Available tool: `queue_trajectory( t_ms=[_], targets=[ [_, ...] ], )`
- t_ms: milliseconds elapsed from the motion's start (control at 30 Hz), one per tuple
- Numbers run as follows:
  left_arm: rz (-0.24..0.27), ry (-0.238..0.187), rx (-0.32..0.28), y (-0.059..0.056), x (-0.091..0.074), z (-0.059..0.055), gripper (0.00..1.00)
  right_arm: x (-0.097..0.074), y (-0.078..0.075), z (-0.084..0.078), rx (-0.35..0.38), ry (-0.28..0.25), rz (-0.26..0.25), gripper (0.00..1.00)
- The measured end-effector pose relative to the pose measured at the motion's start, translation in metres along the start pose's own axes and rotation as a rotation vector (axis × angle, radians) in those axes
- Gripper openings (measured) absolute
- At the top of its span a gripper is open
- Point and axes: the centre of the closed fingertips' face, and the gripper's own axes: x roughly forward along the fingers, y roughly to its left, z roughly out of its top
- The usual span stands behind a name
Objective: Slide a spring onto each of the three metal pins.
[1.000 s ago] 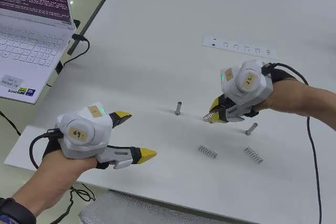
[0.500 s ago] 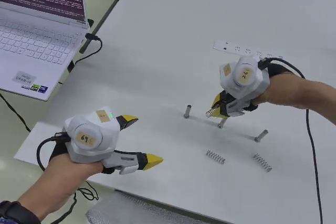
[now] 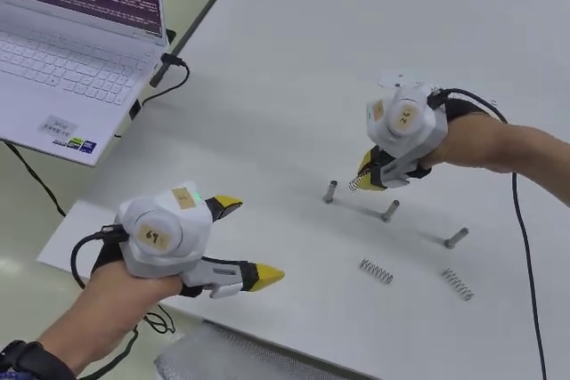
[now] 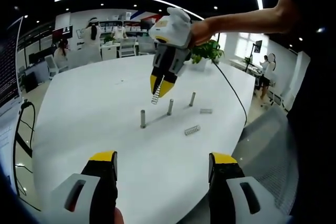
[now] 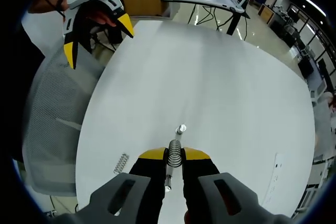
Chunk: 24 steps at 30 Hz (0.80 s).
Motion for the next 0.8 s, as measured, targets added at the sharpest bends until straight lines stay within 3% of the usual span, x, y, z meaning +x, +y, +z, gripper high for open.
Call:
queue_trajectory(
  t_ms=[800],
  targets=[
    [0.003, 0.015, -0.013, 0.003, -0.003, -0.006, 0.66, 0.02, -0.01, 0.014, -0.069, 0.054, 0.038, 0.09]
  ],
)
